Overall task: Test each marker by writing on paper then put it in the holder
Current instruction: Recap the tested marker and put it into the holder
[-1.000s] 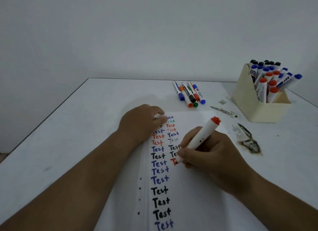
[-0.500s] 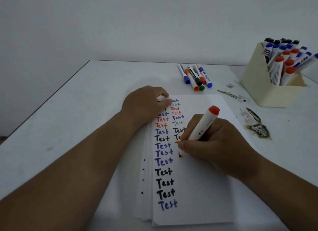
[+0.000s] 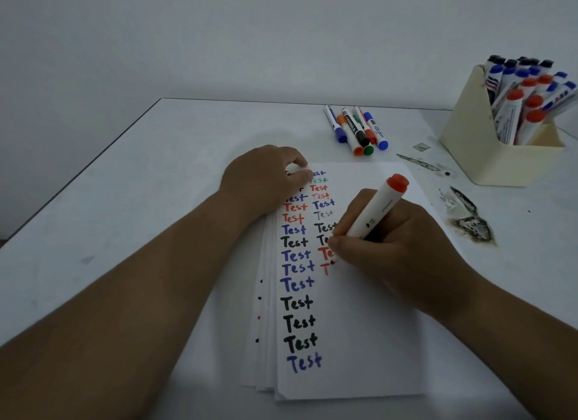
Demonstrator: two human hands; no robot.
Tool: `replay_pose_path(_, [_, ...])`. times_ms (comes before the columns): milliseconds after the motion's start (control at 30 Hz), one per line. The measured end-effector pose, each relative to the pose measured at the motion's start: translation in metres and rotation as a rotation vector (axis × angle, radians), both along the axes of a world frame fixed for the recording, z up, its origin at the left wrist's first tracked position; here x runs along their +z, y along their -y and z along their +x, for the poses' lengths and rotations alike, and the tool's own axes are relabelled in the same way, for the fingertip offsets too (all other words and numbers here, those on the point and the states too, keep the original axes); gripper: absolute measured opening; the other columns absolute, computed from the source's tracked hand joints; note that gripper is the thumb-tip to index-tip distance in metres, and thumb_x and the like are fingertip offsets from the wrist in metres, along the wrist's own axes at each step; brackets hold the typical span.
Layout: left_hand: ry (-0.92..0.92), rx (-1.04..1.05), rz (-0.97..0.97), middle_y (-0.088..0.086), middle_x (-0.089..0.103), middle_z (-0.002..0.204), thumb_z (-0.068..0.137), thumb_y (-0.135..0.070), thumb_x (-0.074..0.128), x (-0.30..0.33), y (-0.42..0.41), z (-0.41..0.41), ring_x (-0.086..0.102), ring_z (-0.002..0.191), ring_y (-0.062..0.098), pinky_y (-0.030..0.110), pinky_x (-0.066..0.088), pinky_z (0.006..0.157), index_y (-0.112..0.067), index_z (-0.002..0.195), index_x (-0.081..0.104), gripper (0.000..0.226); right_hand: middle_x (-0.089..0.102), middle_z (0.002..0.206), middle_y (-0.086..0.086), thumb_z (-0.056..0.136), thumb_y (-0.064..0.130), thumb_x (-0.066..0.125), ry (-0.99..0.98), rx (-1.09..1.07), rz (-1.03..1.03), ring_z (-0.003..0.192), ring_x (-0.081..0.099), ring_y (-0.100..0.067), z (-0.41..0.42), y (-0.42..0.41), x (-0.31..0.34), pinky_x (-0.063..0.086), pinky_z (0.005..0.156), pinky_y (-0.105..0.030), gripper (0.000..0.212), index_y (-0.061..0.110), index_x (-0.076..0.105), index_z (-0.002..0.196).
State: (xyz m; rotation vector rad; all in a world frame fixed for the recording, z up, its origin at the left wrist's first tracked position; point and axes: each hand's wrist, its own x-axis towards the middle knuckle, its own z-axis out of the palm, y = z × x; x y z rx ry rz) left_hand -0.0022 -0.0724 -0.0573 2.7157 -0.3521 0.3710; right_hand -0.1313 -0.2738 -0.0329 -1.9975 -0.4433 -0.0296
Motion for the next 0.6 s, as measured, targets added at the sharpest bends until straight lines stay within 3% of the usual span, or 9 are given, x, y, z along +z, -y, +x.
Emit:
replay_pose_path(367, [-0.01, 0.002, 0.003, -0.01, 0.064, 0.102, 0.093, -0.062, 0.053, 0.0003, 0.0001, -0.0006, 0.059, 0.083, 0.011, 0.03, 0.049, 0.072, -0.037, 0.121, 0.062, 0.039, 0.07, 0.079, 0.008, 0.077, 0.023, 0.073, 0.017, 0.001, -0.042, 0.081, 0.068, -0.012, -0.0007, -0.0005, -0.0013, 0.057, 0.078, -0.022, 0.007, 0.028, 0.067, 0.078])
replay_pose_path(600, [0.002, 0.004, 0.0, -0.009, 0.063, 0.102, 0.093, -0.061, 0.053, -0.0001, 0.0, -0.0006, 0.056, 0.083, 0.01, 0.028, 0.041, 0.069, -0.036, 0.121, 0.063, 0.039, 0.068, 0.075, 0.006, 0.078, 0.013, 0.076, 0.017, 0.033, -0.044, 0.078, 0.067, -0.014, -0.0022, 0.0003, 0.0009, 0.057, 0.074, -0.022, 0.017, 0.026, 0.067, 0.074])
